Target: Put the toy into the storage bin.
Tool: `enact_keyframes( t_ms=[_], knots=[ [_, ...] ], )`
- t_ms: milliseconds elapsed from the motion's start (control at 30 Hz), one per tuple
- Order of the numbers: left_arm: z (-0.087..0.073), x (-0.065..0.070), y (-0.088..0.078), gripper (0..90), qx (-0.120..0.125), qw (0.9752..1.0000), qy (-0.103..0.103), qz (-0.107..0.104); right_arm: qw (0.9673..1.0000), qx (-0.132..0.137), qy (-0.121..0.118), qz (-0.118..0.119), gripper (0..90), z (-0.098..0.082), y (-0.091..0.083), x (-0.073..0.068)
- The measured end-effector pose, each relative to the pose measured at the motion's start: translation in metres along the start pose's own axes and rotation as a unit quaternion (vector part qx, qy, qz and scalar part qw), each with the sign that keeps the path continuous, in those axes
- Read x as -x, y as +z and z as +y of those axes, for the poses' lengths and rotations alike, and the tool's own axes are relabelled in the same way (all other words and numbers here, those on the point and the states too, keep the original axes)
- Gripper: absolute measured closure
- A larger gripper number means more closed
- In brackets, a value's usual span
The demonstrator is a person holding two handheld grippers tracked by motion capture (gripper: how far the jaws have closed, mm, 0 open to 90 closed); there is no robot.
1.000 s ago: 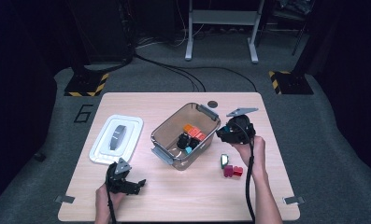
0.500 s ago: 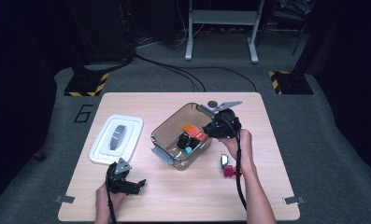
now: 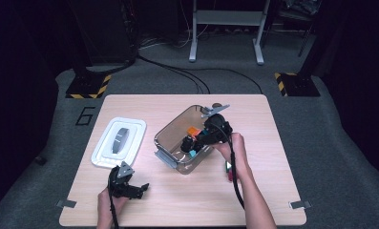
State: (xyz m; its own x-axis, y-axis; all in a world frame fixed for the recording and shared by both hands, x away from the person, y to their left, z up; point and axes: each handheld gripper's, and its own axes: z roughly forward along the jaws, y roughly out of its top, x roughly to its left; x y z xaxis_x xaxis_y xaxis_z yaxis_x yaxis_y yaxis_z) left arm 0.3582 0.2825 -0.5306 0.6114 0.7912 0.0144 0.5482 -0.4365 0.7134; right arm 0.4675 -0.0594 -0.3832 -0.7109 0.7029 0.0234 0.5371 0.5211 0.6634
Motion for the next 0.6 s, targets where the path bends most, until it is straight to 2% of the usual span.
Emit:
enact_keyframes(
  t_ms=[133,200,300,600],
  knots=[
    [0.000,0.000,0.000,0.9,0.000,1.0000,-0.003,-0.001,1.0000,-0.008,-0.001,0.005,47.0,0.000,0.004,-0.003],
    [0.000,0.000,0.000,0.9,0.000,1.0000,-0.003,-0.001,0.9996,-0.021,-0.002,0.017,47.0,-0.001,0.007,-0.005],
    [0.000,0.000,0.000,0.9,0.001,1.0000,-0.003,-0.001,0.9994,-0.023,-0.003,0.026,46.9,-0.002,0.009,-0.005],
    [0.000,0.000,0.000,0.9,0.000,1.0000,-0.002,-0.001,0.9981,-0.049,-0.002,0.038,46.4,-0.006,0.014,-0.009]
  ],
)
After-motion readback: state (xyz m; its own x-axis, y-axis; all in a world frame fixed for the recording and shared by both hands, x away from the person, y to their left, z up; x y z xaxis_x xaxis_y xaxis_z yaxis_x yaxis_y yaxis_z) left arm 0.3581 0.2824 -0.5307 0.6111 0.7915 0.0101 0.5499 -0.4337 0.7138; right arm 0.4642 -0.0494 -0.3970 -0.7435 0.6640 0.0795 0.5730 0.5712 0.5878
